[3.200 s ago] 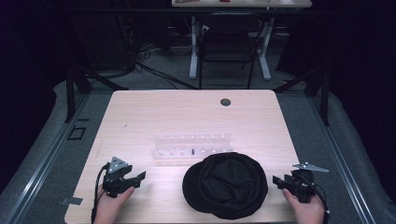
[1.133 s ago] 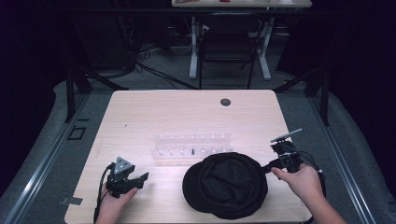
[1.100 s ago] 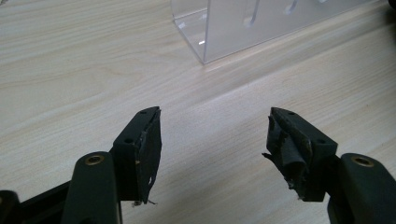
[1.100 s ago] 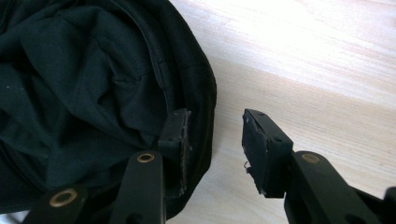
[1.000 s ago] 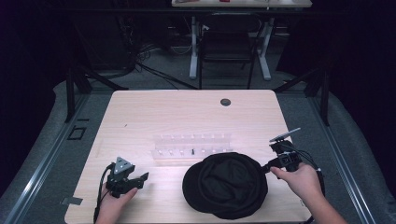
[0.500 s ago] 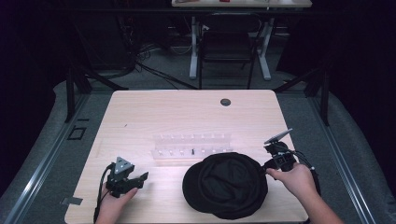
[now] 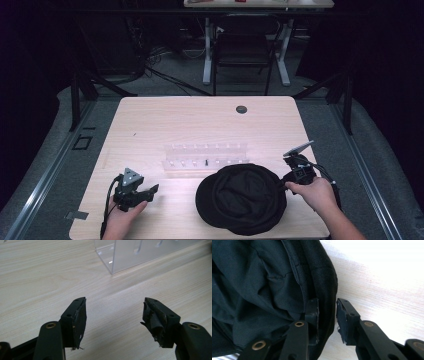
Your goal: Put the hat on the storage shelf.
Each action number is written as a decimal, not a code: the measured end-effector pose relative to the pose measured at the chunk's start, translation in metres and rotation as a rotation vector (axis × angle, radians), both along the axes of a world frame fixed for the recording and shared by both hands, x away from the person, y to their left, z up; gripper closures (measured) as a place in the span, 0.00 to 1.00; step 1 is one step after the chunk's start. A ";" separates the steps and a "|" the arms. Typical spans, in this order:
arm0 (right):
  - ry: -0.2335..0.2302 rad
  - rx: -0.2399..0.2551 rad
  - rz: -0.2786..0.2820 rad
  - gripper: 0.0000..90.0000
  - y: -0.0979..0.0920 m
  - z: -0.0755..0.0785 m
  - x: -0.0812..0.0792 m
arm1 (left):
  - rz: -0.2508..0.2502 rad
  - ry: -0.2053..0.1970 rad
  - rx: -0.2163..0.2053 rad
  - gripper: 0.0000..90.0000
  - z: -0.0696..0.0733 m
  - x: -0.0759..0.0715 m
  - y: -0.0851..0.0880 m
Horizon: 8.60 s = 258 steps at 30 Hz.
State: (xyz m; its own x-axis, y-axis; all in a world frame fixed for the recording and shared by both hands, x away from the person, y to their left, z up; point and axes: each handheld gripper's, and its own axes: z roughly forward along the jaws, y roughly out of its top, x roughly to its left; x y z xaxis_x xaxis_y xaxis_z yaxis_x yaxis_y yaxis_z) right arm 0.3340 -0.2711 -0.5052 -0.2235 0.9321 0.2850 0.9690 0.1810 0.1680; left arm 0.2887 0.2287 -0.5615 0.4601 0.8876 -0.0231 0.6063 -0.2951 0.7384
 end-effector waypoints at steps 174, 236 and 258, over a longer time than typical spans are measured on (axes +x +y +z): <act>-0.379 0.819 -0.097 0.98 0.023 0.200 0.033 | -0.005 -0.003 -0.006 0.39 0.000 0.001 -0.001; -0.415 0.737 -0.133 0.98 0.085 0.191 0.072 | -0.011 -0.005 -0.019 0.39 0.001 0.002 0.000; -0.378 0.781 -0.058 0.98 0.109 0.184 0.068 | -0.049 -0.057 -0.022 0.41 0.012 -0.002 -0.012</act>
State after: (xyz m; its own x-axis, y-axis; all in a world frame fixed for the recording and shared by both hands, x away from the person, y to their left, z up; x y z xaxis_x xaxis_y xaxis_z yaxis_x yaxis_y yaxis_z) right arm 0.4024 -0.1621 -0.3216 -0.3908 0.5133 0.7641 0.8274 -0.1679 0.5360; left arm 0.2867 0.2171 -0.5491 0.5040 0.8636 -0.0143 0.5480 -0.3070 0.7781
